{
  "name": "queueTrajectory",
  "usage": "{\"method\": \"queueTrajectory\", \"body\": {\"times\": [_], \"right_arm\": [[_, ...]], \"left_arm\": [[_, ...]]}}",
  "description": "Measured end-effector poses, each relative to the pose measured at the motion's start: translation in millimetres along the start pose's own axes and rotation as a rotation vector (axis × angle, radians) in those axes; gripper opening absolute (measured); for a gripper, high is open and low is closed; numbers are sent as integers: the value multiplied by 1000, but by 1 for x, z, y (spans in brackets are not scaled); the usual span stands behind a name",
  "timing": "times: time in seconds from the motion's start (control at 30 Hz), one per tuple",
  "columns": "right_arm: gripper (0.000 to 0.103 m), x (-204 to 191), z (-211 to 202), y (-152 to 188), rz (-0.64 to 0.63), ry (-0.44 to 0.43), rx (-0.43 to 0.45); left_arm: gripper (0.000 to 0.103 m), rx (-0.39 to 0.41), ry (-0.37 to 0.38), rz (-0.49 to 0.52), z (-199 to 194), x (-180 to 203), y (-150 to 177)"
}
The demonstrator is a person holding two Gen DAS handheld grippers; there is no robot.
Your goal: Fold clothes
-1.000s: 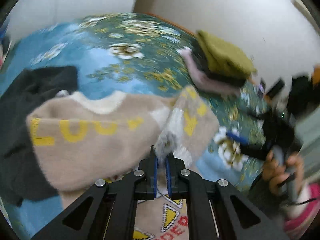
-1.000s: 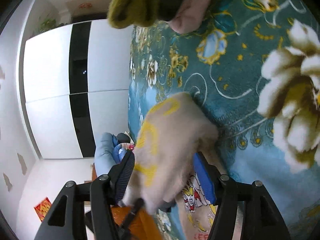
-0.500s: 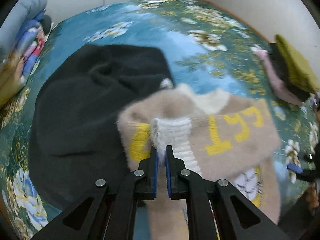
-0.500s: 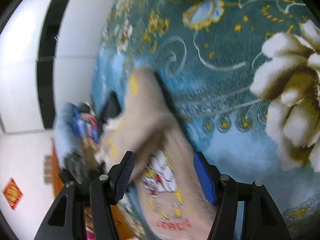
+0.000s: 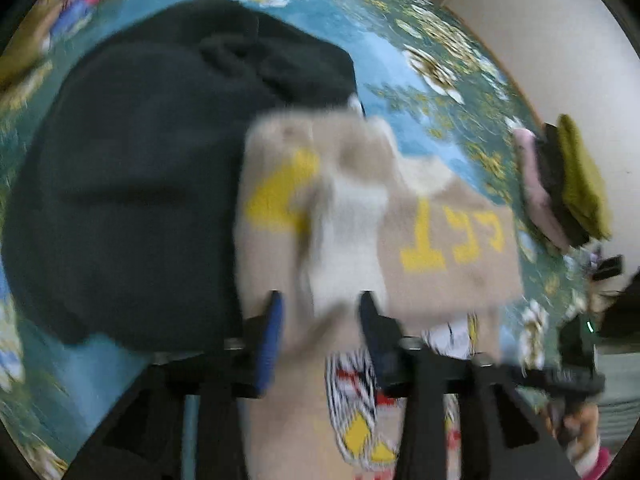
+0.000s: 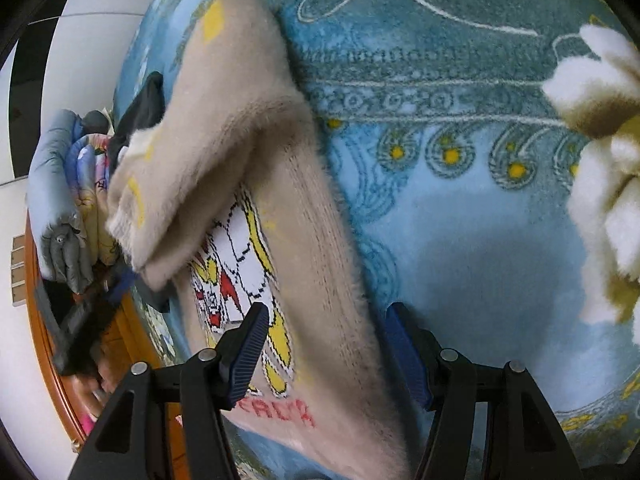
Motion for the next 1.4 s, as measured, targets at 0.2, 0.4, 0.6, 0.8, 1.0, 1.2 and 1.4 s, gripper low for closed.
{"method": "queueTrajectory", "body": {"times": [0.2, 0.4, 0.6, 0.8, 1.0, 1.2, 1.4], "right_arm": [[65, 1, 5, 12, -6, 30, -71], [65, 13, 5, 24, 12, 41, -114], [65, 11, 17, 49, -52, 66, -217], [63, 11, 26, 74, -134, 68, -300], [25, -3, -1, 75, -167, -37, -209], [14, -27, -38, 77, -178, -209, -76], [14, -19, -45, 78, -170, -179, -59]], "left_arm": [[46, -112, 21, -88, 19, -24, 81], [46, -105, 88, -148, 20, -26, 125], [46, -105, 170, -200, 8, -29, 155], [46, -97, 230, -218, 9, -18, 169], [17, -80, 249, -169, -2, -11, 169], [0, 24, 318, -74, -45, 20, 145], [1, 2, 130, 14, -47, 8, 140]]}}
Point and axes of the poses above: each gripper's, at about its wrist camera, not at the fingertips, and z roughly the way its jaws point, x to its right, y to its underside, the point moved 7 cm from there along z, roughly the way its jaws point, and after that the axes turned 12 degrees about y, right-handed, at the moved point
